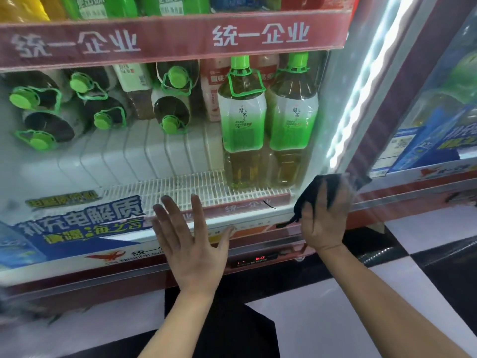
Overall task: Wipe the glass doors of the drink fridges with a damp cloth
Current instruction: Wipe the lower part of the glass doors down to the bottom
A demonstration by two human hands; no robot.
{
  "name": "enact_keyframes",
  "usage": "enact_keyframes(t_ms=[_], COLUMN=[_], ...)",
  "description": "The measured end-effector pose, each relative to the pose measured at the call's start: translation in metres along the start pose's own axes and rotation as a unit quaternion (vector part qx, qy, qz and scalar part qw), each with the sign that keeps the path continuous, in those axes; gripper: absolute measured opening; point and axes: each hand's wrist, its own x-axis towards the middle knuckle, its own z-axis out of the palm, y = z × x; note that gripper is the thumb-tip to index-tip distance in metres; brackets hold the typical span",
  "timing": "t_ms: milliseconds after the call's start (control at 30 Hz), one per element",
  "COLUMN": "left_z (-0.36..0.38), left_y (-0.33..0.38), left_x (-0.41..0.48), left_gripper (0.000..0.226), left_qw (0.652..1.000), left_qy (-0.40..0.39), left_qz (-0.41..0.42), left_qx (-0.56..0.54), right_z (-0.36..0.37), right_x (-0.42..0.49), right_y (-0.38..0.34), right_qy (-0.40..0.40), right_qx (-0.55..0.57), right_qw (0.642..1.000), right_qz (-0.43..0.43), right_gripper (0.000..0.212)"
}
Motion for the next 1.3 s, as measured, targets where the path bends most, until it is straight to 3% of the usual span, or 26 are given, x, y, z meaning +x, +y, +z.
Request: enact_keyframes(t_ms=[133, 233, 367, 500, 667, 800, 967, 1300], left_z=[0.003, 0.005, 0.005, 0.004, 0.001, 0.002, -0.002, -0.006], left_y=[-0.001, -0.002, -0.002, -0.003, -0.006, -0.005, -0.001, 0.003], left_x=[-0.001, -0.002, -0.001, -0.003, -0.004, -0.003, -0.001, 0.0], left_gripper=[0.114, 0.112, 0.107, 0.101, 0.109, 0.116, 0.117, 0.108], left_qw=[1.0, 0.999, 0.999, 0.999, 1.0, 1.0, 0.999, 0.997], left_qy=[0.029, 0.035, 0.035, 0.024, -0.009, -0.022, -0.039, -0.072], left_qz=[0.0, -0.003, -0.002, 0.001, 0.005, 0.004, 0.004, -0.018], left_qx=[-0.009, -0.014, -0.018, -0.021, -0.009, -0.001, 0.0, -0.015], right_z=[-0.016, -0.013, 0.002, 0.026, 0.045, 0.037, 0.008, -0.005], right_x=[0.052, 0.08, 0.071, 0.03, -0.027, -0.041, -0.024, 0.013], right_y=[-0.02, -0.049, -0.075, -0.09, -0.069, -0.028, 0.004, -0.043], right_qy=[0.071, 0.132, 0.156, 0.121, 0.025, -0.031, -0.108, -0.028], right_qx=[-0.016, -0.017, 0.0, -0.004, -0.069, -0.127, -0.153, -0.089], right_qw=[0.996, 0.991, 0.988, 0.992, 0.988, 0.956, 0.914, 0.967], right_qz=[-0.042, -0.017, 0.016, -0.024, -0.137, -0.265, -0.36, -0.238], right_gripper=[0.06, 0.059, 0.059, 0.059, 0.062, 0.062, 0.069, 0.067])
